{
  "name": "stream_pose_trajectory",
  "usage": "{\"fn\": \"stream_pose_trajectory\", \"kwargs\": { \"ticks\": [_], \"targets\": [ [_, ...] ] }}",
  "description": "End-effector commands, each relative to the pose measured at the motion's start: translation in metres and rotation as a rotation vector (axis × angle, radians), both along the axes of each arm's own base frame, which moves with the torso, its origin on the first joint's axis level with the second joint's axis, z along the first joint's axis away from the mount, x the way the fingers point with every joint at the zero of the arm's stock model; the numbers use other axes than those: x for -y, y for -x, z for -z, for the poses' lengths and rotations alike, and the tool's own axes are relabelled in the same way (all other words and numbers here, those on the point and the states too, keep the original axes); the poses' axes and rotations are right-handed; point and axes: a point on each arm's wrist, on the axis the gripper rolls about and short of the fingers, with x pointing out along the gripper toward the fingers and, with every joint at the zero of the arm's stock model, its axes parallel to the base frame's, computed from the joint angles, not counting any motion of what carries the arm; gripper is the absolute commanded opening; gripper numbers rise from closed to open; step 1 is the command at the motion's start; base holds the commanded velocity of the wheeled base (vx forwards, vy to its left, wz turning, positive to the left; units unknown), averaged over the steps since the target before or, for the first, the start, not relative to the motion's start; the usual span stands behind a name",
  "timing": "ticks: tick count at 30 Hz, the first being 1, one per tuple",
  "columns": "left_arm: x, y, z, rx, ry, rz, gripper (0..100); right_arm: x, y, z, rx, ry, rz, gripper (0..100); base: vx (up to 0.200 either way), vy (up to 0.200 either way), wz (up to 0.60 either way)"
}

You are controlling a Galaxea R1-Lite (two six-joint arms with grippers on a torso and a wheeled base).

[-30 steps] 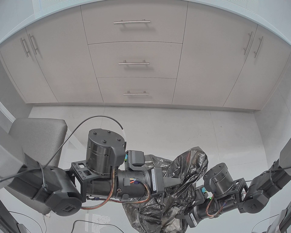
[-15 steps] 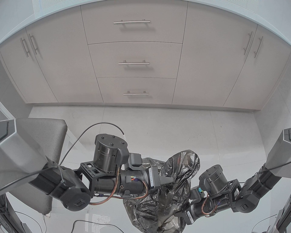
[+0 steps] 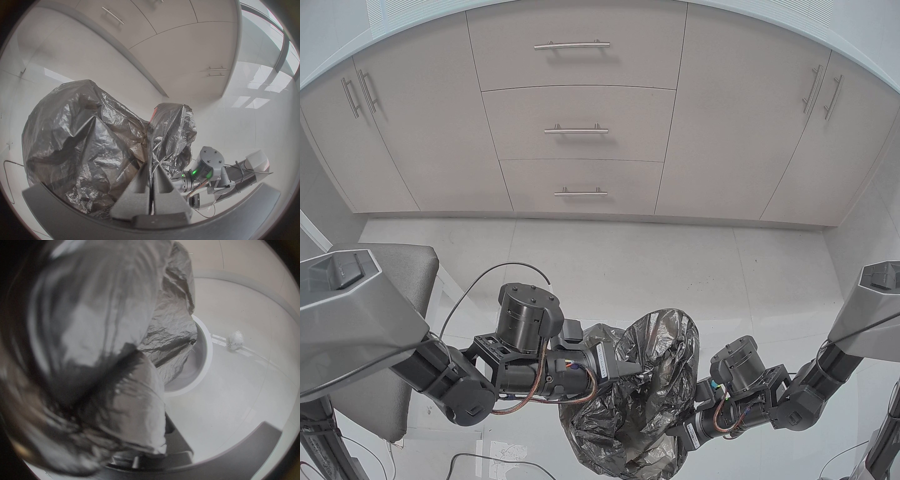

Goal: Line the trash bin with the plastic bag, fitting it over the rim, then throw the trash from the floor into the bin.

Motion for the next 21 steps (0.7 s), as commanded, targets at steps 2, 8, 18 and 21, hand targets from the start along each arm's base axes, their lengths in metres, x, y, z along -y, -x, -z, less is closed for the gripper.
{"fn": "stream_pose_trajectory", "kwargs": {
  "ticks": [2,8,18,21],
  "targets": [
    [-0.007,-0.017,0.015,-0.023,-0.02,-0.049,0,0.0,-0.004,0.009,-0.012,0.024,0.014,0,0.0,0.0,0.0],
    [-0.022,-0.039,0.023,-0.014,-0.032,-0.111,0,0.002,-0.008,0.011,-0.016,0.026,0.026,0,0.0,0.0,0.0],
    [-0.027,-0.049,0.03,-0.004,-0.058,-0.127,0,0.003,-0.013,0.015,-0.013,0.041,0.049,0,0.0,0.0,0.0],
    [-0.033,-0.053,0.034,0.015,-0.081,-0.135,0,0.004,-0.014,0.019,-0.017,0.054,0.057,0,0.0,0.0,0.0]
  ]
}}
